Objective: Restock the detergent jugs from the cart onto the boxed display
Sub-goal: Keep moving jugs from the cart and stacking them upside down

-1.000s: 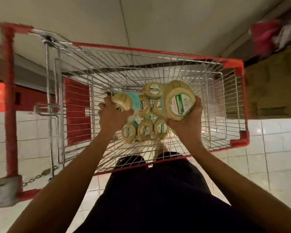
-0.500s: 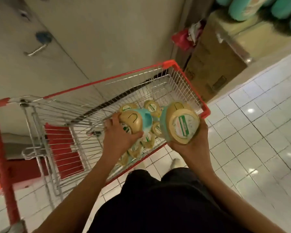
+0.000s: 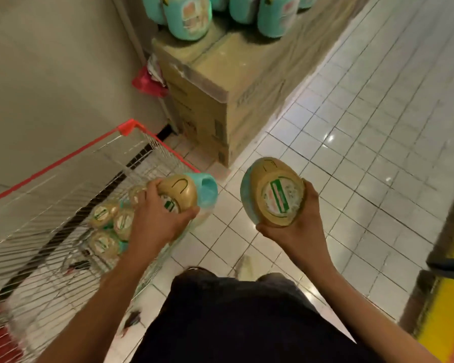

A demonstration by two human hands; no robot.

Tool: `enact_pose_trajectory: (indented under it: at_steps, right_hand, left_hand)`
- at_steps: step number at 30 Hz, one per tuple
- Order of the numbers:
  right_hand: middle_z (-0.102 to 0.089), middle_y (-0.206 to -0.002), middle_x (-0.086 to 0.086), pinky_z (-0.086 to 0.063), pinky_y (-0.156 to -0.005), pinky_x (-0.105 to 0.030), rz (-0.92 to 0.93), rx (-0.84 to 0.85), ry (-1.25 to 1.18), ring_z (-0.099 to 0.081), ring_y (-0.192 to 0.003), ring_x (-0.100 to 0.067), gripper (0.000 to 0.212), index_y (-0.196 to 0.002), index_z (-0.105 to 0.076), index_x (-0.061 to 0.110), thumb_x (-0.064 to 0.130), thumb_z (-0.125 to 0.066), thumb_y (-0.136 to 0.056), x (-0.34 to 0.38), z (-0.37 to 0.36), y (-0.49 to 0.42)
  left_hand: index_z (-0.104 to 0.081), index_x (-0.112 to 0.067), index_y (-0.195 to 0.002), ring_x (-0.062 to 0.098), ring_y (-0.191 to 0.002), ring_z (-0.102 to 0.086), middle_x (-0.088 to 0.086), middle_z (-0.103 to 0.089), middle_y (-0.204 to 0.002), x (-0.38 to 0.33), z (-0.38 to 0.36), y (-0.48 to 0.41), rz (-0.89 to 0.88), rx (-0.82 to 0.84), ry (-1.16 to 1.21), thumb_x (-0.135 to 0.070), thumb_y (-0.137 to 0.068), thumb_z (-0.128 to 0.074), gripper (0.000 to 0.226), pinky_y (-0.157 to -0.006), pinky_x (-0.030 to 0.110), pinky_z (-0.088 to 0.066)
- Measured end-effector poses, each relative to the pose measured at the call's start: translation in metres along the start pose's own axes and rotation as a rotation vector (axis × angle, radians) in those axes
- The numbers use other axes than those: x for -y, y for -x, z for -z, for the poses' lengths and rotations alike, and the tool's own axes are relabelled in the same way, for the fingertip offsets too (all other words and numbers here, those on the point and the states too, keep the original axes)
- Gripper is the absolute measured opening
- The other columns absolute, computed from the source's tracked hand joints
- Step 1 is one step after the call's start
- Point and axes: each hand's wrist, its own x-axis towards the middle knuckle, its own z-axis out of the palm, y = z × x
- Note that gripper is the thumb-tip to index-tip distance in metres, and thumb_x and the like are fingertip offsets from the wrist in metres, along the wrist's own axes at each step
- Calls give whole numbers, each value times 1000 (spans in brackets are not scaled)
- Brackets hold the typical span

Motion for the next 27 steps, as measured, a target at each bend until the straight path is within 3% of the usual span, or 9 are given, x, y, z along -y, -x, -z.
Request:
enact_pose_trajectory:
  at_steps: [6,10,15,20,27]
  right_hand:
    - [-48,-142,6,-59,-98,-36,33,-30,-17,-55,-130,-10,114,-148,-36,32,44,-100,-55,-25,59,-66]
    - [-50,-136,14,-56,-94,-25,97,-43,-47,-56,-126,-5,103,-137,-35,51,43,-100,-58,-19,71,-128]
    - [-53,-134,17,-52,-89,-12,115,-30,-107,-57,-125,-2,104,-139,-39,41,39,-102,-56,3,72,-218]
    - [-52,-126,25,-52,-86,-13,160,-27,-123,-58,-120,-3,96,-126,-40,58,40,-101,-54,31,67,-304]
    - [-45,-128,27,-42,-88,-4,212,23,-126,-52,-122,0,101,-129,-36,60,38,-99,-52,53,41,-403]
  left_hand:
    - [-31,-37,-148,35,-133,-50,6,-43,-151,-92,-45,-37,-73,21,-38,-56,-61,-94,110,-102,49,-46]
    - [-29,-44,-148,29,-130,-50,0,-39,-154,-145,-52,-81,-133,25,-50,-61,-60,-93,110,-92,44,-45]
    - [-32,-49,-144,25,-117,-52,-1,-42,-142,-206,-47,-152,-165,-40,-32,-67,-51,-90,111,-88,42,-46]
    - [-29,-50,-144,30,-129,-50,-4,-38,-144,-258,-32,-225,-125,-66,-16,-82,-38,-76,120,-99,54,-52]
    - [-26,-43,-150,37,-138,-43,5,-34,-153,-304,-26,-318,-58,-122,-100,-68,-56,-92,117,-110,55,-43]
